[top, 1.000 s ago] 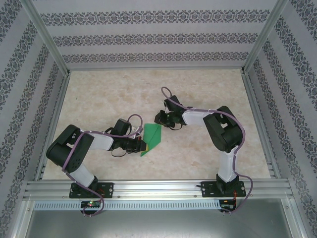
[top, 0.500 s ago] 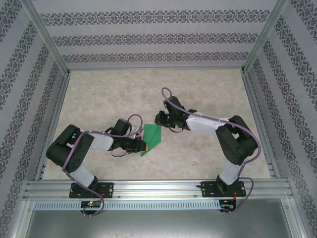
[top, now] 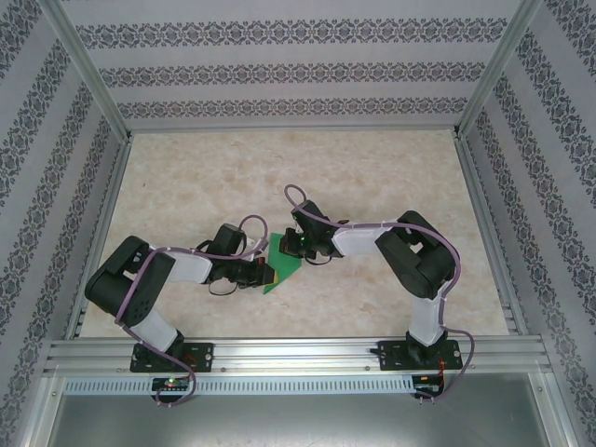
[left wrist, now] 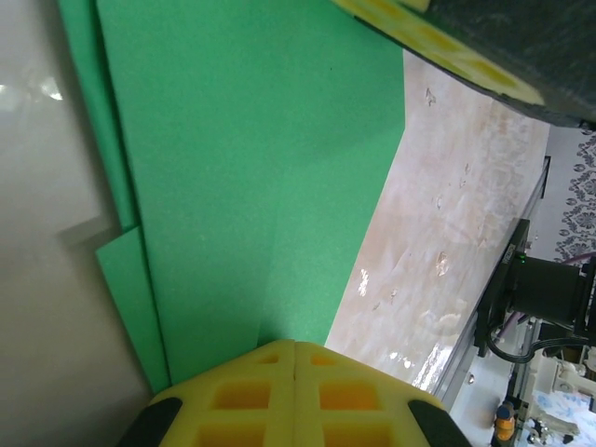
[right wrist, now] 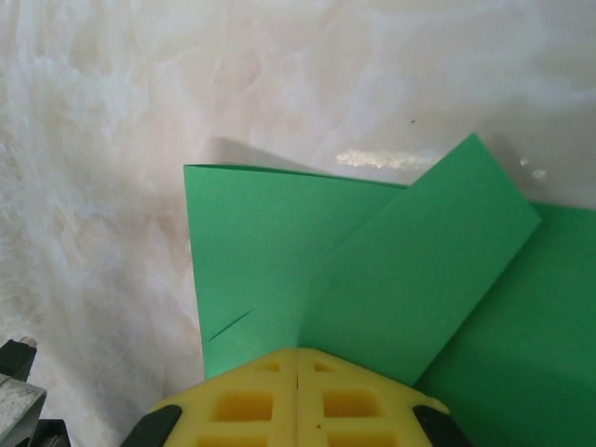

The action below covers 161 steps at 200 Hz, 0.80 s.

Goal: Fold a paper plane with a square sheet of paper (pick it up from the middle)
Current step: Fourth fold the wing at the center of the table.

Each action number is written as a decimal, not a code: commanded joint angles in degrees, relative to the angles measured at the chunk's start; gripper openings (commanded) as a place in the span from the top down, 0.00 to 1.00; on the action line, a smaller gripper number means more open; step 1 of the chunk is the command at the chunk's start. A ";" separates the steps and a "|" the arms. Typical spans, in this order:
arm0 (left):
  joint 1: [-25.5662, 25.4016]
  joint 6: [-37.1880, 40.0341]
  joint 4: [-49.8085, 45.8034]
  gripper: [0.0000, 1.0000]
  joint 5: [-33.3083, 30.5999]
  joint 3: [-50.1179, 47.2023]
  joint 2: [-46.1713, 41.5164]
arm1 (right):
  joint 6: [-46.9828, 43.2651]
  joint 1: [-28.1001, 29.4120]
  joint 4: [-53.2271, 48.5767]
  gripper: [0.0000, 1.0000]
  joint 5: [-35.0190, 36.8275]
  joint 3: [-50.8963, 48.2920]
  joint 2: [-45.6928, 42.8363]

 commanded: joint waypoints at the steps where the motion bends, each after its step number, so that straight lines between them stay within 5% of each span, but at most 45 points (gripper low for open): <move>1: -0.44 1.73 -14.96 1.00 -4.12 -3.45 0.27 | 0.47 0.26 -4.48 0.95 5.07 -2.60 3.61; 51: -0.42 0.70 -21.22 1.00 -5.83 -4.12 -3.10 | 0.03 0.36 -6.41 0.95 6.79 -1.75 3.64; 161: -0.51 -5.05 -18.48 0.94 -1.99 -10.64 -8.25 | 0.17 0.83 -6.09 0.95 7.39 -2.31 4.71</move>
